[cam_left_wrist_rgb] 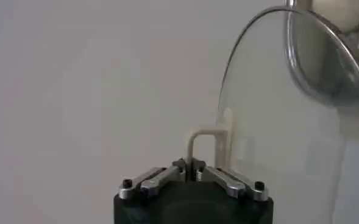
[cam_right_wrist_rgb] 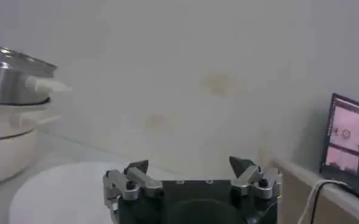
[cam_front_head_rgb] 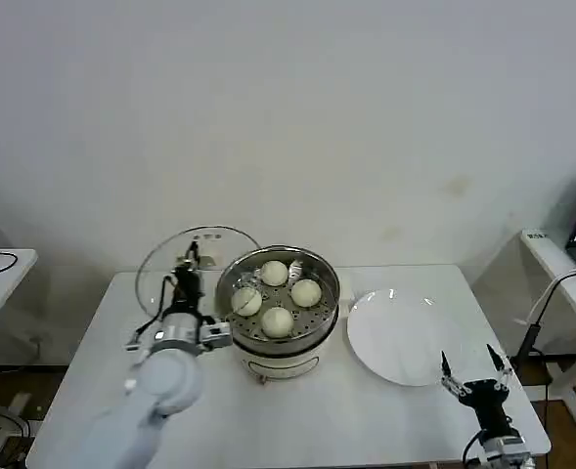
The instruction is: Take steamed baozi put them in steamer then cover it.
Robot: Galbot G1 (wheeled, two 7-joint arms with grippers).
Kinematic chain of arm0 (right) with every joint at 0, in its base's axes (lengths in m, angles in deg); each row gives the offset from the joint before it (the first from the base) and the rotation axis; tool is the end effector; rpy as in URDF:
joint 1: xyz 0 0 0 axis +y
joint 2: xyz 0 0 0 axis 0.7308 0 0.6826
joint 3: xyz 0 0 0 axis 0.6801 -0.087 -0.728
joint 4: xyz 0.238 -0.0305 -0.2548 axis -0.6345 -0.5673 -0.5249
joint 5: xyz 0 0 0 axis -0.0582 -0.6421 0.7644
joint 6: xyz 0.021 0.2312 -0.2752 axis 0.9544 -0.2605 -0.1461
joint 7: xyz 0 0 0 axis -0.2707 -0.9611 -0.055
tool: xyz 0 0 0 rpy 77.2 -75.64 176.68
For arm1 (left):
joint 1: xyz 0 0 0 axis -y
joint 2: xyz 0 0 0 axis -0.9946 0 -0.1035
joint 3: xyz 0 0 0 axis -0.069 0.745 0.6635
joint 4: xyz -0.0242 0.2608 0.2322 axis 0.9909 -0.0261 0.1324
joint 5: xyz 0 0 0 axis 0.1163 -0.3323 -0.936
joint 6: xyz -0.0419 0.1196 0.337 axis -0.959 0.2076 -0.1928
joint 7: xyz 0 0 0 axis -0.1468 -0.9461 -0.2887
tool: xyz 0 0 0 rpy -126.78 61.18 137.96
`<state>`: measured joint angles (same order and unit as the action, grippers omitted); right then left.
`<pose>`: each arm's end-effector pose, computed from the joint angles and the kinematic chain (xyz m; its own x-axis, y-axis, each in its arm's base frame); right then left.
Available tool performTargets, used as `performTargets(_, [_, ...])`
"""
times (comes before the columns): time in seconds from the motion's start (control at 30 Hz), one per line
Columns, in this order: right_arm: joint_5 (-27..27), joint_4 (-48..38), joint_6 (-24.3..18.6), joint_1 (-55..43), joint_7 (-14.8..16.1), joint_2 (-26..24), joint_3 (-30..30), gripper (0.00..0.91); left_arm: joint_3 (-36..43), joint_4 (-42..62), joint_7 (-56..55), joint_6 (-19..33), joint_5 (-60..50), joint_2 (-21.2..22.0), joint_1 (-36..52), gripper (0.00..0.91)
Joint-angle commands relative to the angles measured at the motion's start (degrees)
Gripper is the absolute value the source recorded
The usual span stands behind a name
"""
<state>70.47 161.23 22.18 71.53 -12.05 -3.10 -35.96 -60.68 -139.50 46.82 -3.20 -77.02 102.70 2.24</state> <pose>0.1733 -0.1516 -0.3721 -0.9990 0.0424 0.0154 0.0351 0.9454 -0.3240 0.3351 -0.0255 -0.2237 -0.9962 -0.0756 -0.0424 -0.0460 0.0464 0.9979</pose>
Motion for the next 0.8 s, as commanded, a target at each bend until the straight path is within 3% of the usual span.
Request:
performTargets(0.03, [1.68, -0.67, -0.2, -0.32, -0.29, 0.69, -0.62, 0.907, 7.14, 4.35, 8.75, -4.43, -14.4, 15.31, 5.85, 0.0])
performTargets(0.3, [2.76, -1.18, -0.88, -0.18, -0.47, 1.29, -1.55, 0.907, 6.76, 7.32, 8.69, -4.14, -19.03, 21.69, 4.83, 0.0])
performTargets(0.8, [3.1, -1.52, -1.3, -0.1, -0.7, 1.17, -1.94, 0.907, 7.44, 11.93, 7.76, -2.88, -23.42, 26.51, 3.56, 0.0])
